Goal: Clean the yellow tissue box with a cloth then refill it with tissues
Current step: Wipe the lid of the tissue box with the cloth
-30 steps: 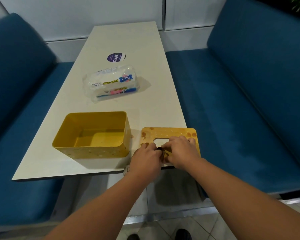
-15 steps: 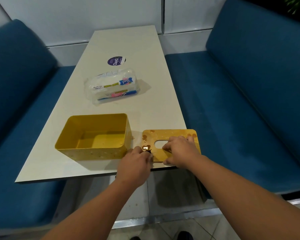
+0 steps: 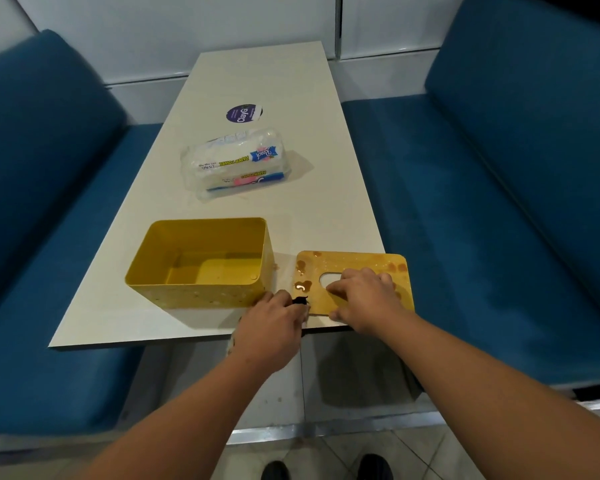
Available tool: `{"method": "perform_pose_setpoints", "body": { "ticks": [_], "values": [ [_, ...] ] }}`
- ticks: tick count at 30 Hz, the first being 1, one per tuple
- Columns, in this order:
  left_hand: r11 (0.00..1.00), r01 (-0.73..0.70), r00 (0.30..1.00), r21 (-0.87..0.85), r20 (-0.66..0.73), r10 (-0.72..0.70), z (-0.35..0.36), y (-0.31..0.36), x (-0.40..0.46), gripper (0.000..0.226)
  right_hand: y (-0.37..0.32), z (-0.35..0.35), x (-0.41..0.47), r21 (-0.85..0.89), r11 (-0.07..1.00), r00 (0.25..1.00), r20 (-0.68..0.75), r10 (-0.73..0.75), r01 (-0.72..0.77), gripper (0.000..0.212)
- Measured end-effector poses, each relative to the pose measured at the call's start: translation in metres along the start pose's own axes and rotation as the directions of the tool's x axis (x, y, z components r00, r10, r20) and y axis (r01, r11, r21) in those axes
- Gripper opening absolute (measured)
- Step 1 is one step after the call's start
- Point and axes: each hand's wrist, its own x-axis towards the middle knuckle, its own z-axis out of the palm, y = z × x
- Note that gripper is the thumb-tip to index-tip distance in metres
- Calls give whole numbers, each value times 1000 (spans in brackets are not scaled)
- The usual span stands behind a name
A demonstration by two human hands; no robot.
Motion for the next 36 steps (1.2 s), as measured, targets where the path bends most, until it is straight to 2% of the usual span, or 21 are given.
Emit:
{"method": "perform_pose_setpoints", "body": {
  "ticks": [5,11,15,20,26,30,36],
  "values": [
    [996,-89,996,-12,26,90,1,33,10,34,-1,0,0,-2,1000,1000,-16,-3,3,42],
    [999,40,999,-21,9,-40,-1,12,3,32,0,-1,-1,-7,1000,1000,3,-6,6,48],
    [998,-51,999,-38,13,51,4,36,9,32,0,0,-1,-6,1000,1000,-22,-17,16,43],
    [993,116,993,-32,-10,-116,1,7,-2,35,0,-2,-1,-27,999,999,17,-38,39,49],
    [997,38,999,-63,3,-38,0,23,0,34,3,-3,-5,-18,997,996,32,-81,81,50],
    [989,135,991,-59,-7,-136,1,9,-4,36,4,-3,-8,-12,995,994,32,-100,100,52],
    [997,2,1000,-80,6,-1,0,32,5,36,6,-6,-8,-66,985,987,32,-158,160,46]
  ]
}}
